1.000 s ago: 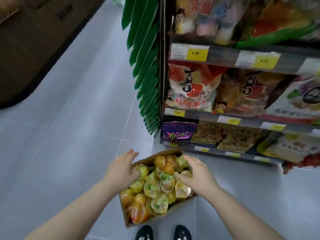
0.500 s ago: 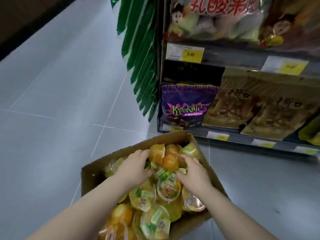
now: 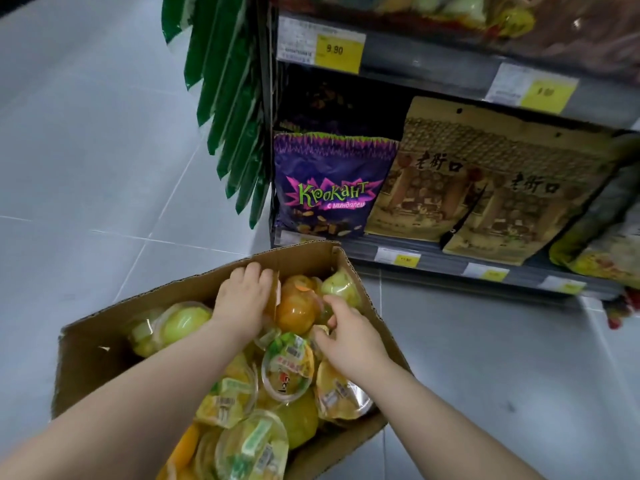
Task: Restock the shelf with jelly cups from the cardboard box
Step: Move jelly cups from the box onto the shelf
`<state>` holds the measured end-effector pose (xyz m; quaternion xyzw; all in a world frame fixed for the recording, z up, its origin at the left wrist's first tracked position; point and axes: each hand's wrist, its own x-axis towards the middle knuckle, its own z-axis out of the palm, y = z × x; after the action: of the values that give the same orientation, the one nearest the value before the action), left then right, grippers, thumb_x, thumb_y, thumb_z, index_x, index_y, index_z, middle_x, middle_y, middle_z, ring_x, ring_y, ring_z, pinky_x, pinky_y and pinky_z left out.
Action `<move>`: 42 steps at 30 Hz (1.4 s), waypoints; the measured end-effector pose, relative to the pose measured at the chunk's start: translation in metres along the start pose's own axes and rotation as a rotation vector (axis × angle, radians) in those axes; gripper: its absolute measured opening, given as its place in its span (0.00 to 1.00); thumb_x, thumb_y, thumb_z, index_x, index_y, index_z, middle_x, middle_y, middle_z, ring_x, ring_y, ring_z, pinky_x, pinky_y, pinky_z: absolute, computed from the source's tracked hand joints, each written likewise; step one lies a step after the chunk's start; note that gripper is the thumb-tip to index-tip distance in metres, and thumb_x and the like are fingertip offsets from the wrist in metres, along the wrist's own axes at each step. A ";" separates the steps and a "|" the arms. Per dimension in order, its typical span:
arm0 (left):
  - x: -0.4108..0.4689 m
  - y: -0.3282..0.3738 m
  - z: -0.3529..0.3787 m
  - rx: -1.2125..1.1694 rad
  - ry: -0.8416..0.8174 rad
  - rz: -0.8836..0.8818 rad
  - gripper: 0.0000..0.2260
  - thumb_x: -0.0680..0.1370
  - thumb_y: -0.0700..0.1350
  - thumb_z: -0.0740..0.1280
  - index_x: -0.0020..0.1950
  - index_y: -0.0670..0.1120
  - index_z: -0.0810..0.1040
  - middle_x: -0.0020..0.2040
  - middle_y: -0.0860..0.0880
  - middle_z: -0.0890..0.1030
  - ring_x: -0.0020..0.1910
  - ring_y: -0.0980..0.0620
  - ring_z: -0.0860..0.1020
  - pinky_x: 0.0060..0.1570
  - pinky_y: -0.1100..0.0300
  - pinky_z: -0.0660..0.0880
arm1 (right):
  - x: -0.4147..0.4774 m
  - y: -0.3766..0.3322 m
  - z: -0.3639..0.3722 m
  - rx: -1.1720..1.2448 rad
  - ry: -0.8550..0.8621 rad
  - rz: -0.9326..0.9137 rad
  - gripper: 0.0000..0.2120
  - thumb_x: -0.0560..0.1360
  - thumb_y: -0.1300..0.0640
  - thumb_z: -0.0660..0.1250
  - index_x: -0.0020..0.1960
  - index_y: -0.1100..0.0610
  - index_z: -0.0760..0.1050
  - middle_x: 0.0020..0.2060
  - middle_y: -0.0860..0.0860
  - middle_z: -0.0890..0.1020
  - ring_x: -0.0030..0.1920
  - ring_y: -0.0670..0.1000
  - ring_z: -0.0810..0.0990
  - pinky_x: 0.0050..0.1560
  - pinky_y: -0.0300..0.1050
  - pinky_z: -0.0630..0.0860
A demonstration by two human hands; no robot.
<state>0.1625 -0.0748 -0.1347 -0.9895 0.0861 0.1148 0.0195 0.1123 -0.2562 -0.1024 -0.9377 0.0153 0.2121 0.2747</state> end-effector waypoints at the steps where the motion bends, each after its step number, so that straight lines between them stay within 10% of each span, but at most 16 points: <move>1: 0.001 0.000 -0.002 0.014 0.003 0.004 0.37 0.70 0.54 0.74 0.73 0.47 0.59 0.68 0.46 0.66 0.65 0.45 0.68 0.60 0.55 0.70 | 0.001 0.002 0.001 0.002 -0.010 -0.002 0.26 0.78 0.48 0.62 0.74 0.43 0.58 0.59 0.48 0.75 0.51 0.49 0.77 0.45 0.43 0.77; 9: -0.060 -0.025 -0.023 -0.661 0.166 -0.400 0.33 0.57 0.65 0.78 0.48 0.50 0.66 0.41 0.56 0.75 0.41 0.53 0.76 0.35 0.57 0.73 | 0.016 -0.015 0.011 -0.044 -0.071 0.061 0.25 0.79 0.44 0.59 0.73 0.42 0.55 0.59 0.50 0.77 0.53 0.53 0.78 0.45 0.47 0.77; 13: -0.076 -0.035 -0.039 -0.703 0.183 -0.395 0.35 0.56 0.64 0.79 0.52 0.52 0.64 0.44 0.55 0.75 0.43 0.54 0.76 0.41 0.54 0.78 | 0.039 -0.033 0.020 -0.064 -0.086 0.154 0.28 0.79 0.40 0.57 0.74 0.47 0.53 0.58 0.54 0.75 0.49 0.54 0.78 0.37 0.44 0.72; 22: -0.087 -0.050 -0.044 -0.924 0.270 -0.527 0.35 0.59 0.62 0.79 0.54 0.53 0.63 0.43 0.60 0.70 0.46 0.53 0.74 0.44 0.55 0.77 | 0.055 -0.056 0.052 0.049 0.063 0.251 0.23 0.72 0.43 0.71 0.56 0.47 0.60 0.62 0.58 0.60 0.54 0.62 0.74 0.55 0.57 0.76; 29: -0.084 -0.049 -0.052 -1.108 0.273 -0.600 0.36 0.58 0.61 0.80 0.55 0.52 0.64 0.46 0.57 0.71 0.50 0.52 0.74 0.46 0.58 0.75 | 0.048 -0.052 0.034 0.299 0.034 0.358 0.28 0.70 0.50 0.75 0.64 0.47 0.64 0.62 0.57 0.66 0.43 0.54 0.71 0.39 0.44 0.70; 42: -0.139 -0.019 -0.399 -1.250 0.339 -0.460 0.38 0.60 0.58 0.80 0.61 0.47 0.65 0.57 0.50 0.72 0.55 0.51 0.73 0.52 0.59 0.72 | -0.123 -0.178 -0.247 0.454 0.284 -0.047 0.23 0.67 0.60 0.77 0.53 0.45 0.68 0.57 0.48 0.71 0.54 0.47 0.72 0.54 0.40 0.69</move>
<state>0.1218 -0.0565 0.2859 -0.8124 -0.2068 -0.0204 -0.5448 0.1223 -0.2450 0.2254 -0.8725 0.0793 0.0633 0.4779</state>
